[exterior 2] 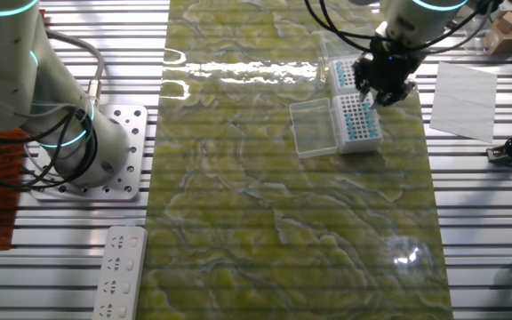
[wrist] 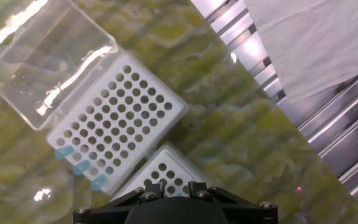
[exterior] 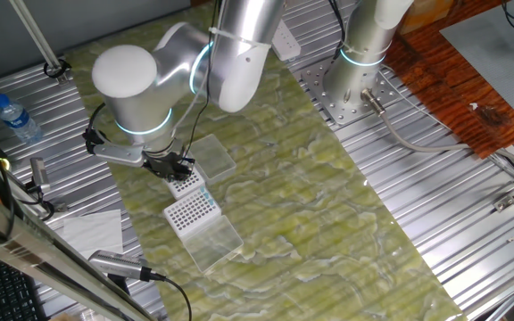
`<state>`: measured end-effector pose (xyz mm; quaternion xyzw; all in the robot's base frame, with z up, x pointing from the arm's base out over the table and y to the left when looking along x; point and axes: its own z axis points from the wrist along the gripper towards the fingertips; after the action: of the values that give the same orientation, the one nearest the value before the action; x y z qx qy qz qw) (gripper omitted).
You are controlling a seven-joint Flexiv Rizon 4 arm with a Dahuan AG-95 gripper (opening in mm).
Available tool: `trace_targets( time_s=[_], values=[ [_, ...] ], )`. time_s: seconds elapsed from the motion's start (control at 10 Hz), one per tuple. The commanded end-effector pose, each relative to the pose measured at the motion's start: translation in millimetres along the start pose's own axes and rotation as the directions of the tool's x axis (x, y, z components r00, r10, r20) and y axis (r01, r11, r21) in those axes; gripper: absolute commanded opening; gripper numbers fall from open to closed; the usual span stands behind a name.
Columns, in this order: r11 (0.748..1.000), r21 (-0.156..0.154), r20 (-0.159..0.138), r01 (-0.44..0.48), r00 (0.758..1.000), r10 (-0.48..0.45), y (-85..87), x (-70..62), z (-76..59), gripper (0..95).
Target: Transfer all medium pipette tips from one holder to another
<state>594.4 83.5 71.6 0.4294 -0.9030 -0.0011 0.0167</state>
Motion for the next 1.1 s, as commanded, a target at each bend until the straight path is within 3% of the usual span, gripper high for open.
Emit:
trace_targets(
  time_s=[0.1,0.6,0.7,1.1],
  values=[
    [1.0,-0.002,-0.003,-0.002,1.0,0.002,0.8,-0.4,-1.8,19.0],
    [1.0,0.003,-0.001,-0.008,1.0,0.008,6.2,7.2,3.0,19.0],
    [1.0,0.003,-0.002,-0.011,1.0,0.011,6.4,7.5,3.2,0.0],
    [1.0,-0.003,-0.024,-0.022,0.999,0.022,6.3,5.3,-2.5,0.0]
  ],
)
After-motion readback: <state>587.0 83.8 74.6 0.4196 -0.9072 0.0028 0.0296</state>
